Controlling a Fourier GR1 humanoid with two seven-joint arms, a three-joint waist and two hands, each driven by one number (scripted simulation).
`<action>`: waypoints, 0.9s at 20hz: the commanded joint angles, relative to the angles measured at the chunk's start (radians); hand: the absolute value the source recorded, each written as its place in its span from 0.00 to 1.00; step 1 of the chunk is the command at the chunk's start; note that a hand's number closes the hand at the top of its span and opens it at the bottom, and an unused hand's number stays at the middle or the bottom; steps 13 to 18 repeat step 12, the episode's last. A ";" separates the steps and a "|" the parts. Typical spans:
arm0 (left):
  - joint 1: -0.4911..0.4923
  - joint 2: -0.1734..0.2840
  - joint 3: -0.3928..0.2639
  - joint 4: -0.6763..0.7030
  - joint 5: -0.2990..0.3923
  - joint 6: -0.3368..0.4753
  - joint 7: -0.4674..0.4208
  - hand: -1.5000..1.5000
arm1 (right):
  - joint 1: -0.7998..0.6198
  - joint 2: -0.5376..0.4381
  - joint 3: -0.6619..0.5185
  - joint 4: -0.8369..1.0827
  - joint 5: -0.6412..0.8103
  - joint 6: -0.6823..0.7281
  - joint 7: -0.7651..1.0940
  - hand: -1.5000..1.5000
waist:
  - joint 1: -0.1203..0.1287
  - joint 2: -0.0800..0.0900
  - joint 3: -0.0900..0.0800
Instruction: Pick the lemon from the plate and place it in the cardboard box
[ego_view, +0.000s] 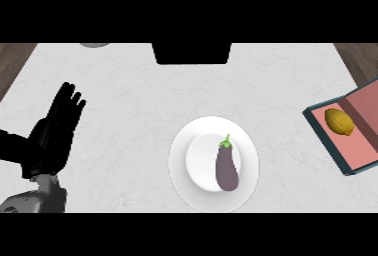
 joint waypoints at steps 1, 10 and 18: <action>-0.012 -0.019 -0.011 0.035 -0.013 0.008 -0.026 0.50 | 0.040 -0.043 -0.079 0.041 -0.109 0.017 -0.065 0.00 | 0.004 0.004 0.000; 0.008 -0.037 -0.027 0.000 -0.016 0.016 -0.013 0.50 | 0.180 -0.130 -0.121 0.138 -0.248 0.086 -0.183 0.00 | 0.006 0.003 0.000; -0.005 0.022 0.042 0.052 0.048 -0.058 -0.039 0.50 | 0.195 -0.170 -0.140 0.166 -0.265 0.095 -0.215 0.00 | 0.006 0.003 0.000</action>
